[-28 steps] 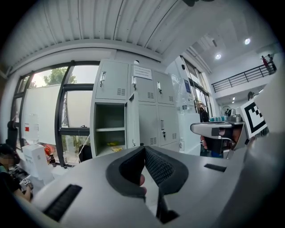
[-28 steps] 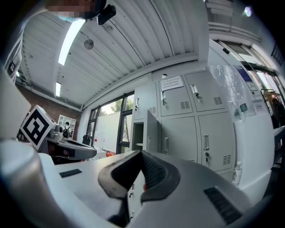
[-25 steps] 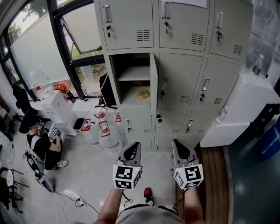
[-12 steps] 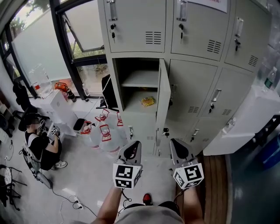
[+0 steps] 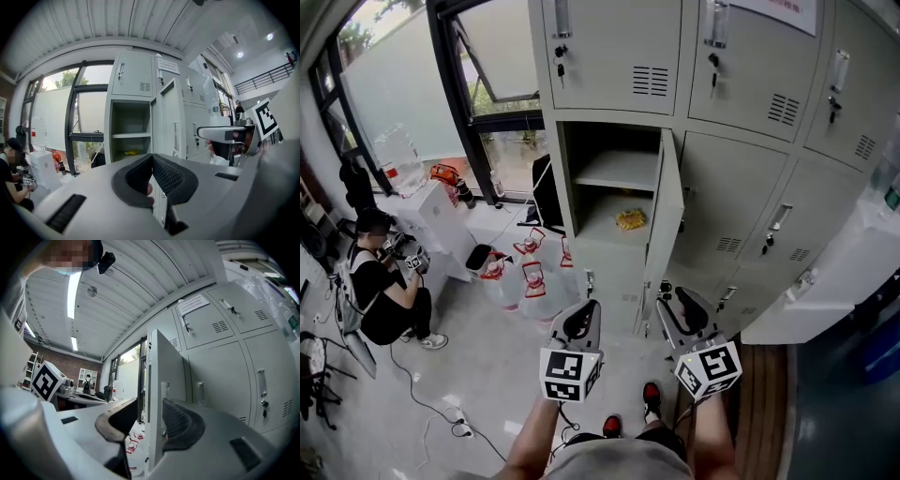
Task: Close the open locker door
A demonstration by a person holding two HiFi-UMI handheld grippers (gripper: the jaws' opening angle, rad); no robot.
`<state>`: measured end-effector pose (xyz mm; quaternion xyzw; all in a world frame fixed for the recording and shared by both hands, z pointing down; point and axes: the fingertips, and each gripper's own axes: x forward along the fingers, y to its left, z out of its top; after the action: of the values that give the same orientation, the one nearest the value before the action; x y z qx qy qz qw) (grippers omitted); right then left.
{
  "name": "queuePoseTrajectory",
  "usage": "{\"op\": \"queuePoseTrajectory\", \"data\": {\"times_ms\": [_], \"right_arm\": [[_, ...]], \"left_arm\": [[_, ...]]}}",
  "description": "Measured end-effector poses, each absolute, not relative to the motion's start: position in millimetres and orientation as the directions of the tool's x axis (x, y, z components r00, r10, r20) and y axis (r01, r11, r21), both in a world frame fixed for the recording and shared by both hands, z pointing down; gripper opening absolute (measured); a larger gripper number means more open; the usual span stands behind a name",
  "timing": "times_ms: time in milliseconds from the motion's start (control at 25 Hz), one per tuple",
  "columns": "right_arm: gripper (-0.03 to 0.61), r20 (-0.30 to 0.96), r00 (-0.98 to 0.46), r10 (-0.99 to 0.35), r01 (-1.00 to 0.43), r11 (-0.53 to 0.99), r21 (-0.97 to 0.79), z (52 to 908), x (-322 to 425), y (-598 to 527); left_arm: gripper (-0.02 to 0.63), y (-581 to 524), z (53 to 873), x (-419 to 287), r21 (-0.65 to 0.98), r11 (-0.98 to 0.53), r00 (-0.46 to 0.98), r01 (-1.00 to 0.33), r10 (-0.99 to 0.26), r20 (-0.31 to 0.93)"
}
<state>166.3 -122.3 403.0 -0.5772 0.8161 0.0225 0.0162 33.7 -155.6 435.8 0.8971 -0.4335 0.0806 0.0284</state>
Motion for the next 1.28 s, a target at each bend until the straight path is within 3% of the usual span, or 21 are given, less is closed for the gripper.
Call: {"op": "queuePoseTrajectory", "data": {"times_ms": [440,1280], "right_arm": [[0.198,-0.043,-0.457,-0.888,-0.889,0.457,0.023,401.9,163.4,-162.2],[0.149,-0.042,-0.476,-0.879,-0.880,0.475,0.032,405.1,151.6,-180.6]], "left_arm": [[0.022,-181.6,435.6,35.0,-0.011,-0.543,0.533,-0.840,-0.827,0.178],[0.023,-199.6,445.2,21.2,0.002,-0.510,0.500,-0.860,-0.844,0.195]]}}
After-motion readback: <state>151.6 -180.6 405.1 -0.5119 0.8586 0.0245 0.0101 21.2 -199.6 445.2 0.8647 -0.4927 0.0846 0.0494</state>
